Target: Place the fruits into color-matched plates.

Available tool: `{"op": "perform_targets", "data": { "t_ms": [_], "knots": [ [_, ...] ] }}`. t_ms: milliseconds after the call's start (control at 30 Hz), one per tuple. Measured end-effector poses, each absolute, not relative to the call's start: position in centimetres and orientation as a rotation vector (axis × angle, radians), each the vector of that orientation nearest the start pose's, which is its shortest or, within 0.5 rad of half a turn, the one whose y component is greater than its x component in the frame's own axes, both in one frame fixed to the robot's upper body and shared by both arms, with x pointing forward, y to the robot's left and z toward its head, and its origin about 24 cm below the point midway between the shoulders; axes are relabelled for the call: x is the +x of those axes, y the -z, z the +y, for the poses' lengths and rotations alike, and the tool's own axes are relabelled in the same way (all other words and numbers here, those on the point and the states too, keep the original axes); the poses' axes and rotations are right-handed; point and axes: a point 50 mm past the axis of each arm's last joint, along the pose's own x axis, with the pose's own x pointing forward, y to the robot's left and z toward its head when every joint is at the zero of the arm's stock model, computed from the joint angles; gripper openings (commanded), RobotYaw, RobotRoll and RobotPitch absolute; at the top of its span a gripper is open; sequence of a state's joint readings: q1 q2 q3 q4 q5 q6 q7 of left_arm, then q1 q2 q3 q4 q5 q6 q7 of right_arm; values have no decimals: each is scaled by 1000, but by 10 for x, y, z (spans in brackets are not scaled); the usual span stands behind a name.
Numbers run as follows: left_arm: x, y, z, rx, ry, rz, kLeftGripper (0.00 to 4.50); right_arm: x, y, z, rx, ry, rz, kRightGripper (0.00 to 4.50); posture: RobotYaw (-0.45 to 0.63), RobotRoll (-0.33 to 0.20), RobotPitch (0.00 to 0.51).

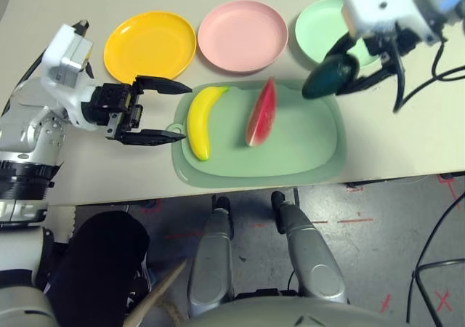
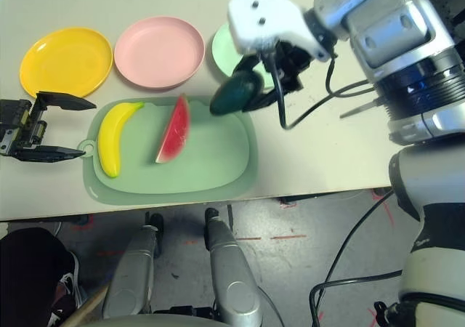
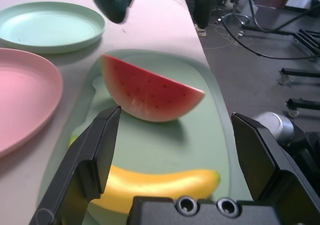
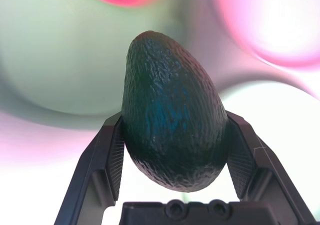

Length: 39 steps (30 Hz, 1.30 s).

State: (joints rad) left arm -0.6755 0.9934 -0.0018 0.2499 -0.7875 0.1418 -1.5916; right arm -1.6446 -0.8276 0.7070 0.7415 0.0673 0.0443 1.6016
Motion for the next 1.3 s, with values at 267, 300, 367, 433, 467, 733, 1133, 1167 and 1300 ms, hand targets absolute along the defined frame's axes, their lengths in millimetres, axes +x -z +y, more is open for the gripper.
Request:
{"op": "perform_targets", "data": {
  "t_ms": [267,300,367,433,467,733,1133,1167,1300],
  "knots": [
    [285,-256,243,428,1408,-118,4500,375,-348,-186,-1260,-996,401,3088,-85,0,405],
    [287,-258,243,442,1380,-110,4500,378,-345,-189,-1249,-962,411,3088,-79,0,405],
    [289,-260,242,456,1334,-106,4500,382,-340,-195,-1243,-906,426,3088,-76,0,404],
    [293,-260,239,466,1282,-100,4500,386,-333,-200,-1264,-846,444,3088,-70,0,405],
    [294,-259,236,469,1264,-99,4500,388,-329,-202,-1271,-829,454,3088,-70,0,405],
    [304,-270,215,501,1069,-154,4500,395,-318,-196,-1261,-789,429,3088,-57,0,402],
    [306,-273,192,476,997,-187,4500,398,-314,-192,-1257,-777,409,4472,-61,0,398],
    [305,-273,193,481,1009,-182,4500,398,-314,-192,-1264,-780,405,4472,-61,0,398],
    [299,-273,207,570,1078,-124,4500,396,-317,-191,-1313,-812,395,4472,-73,0,402]
  ]
}}
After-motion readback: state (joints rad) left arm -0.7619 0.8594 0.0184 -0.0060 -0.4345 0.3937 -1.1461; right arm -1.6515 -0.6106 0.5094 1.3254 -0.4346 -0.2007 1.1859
